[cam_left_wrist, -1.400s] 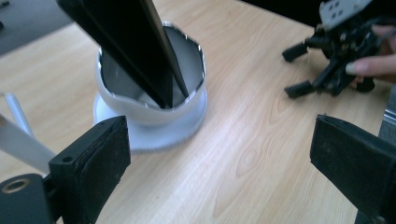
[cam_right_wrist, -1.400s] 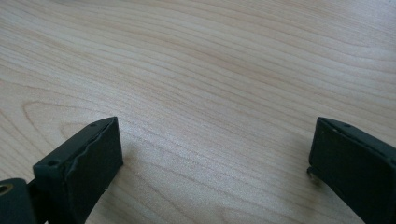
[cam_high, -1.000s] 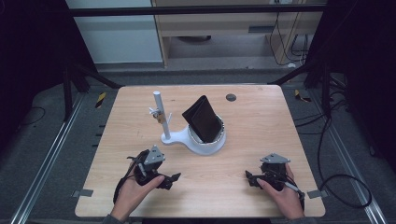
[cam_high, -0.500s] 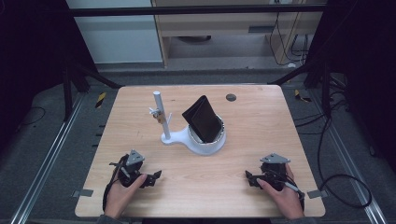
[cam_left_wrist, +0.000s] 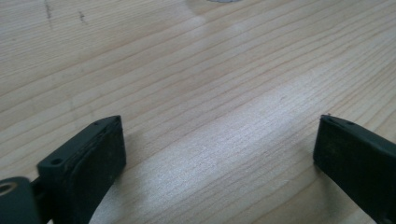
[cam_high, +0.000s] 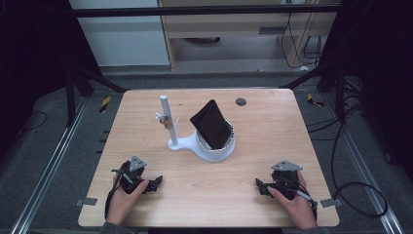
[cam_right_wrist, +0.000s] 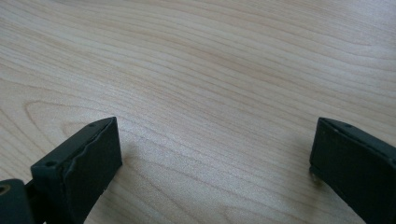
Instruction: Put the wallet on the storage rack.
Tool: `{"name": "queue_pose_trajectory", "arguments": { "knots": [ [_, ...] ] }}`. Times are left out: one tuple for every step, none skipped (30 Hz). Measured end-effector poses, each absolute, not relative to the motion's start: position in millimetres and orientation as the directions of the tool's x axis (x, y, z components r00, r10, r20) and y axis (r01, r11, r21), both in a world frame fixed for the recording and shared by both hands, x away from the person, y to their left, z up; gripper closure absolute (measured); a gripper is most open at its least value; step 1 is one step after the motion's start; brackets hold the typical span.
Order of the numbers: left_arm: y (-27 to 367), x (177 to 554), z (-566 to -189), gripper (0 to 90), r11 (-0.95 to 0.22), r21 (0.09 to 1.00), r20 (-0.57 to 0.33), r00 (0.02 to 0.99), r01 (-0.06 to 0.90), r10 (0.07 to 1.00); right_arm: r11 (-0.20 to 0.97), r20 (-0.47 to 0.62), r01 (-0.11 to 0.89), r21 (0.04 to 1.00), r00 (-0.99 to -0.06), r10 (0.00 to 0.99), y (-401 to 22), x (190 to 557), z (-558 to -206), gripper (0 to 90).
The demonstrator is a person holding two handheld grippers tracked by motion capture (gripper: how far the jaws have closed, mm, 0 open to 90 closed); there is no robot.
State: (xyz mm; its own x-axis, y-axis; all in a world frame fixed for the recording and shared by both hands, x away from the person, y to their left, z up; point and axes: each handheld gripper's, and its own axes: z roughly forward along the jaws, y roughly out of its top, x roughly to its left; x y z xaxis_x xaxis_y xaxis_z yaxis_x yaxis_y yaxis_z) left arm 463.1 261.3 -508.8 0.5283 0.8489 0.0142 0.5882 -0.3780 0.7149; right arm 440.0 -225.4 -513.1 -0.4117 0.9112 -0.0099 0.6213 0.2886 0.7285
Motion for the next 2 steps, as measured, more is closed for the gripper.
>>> {"name": "queue_pose_trajectory", "arguments": {
  "knots": [
    [261.3,463.1,-508.8,0.7,-0.378,0.715,0.014,0.528,0.588,0.849,0.289,-0.010,0.621,0.728,-0.412,0.911,-225.4,440.0,-513.1,2.3],
    [261.2,463.3,-508.9,0.7,-0.379,0.715,0.015,0.529,0.588,0.849,0.288,-0.009,0.622,0.728,-0.412,0.911,-225.4,440.0,-513.1,2.2]
  ]
}}
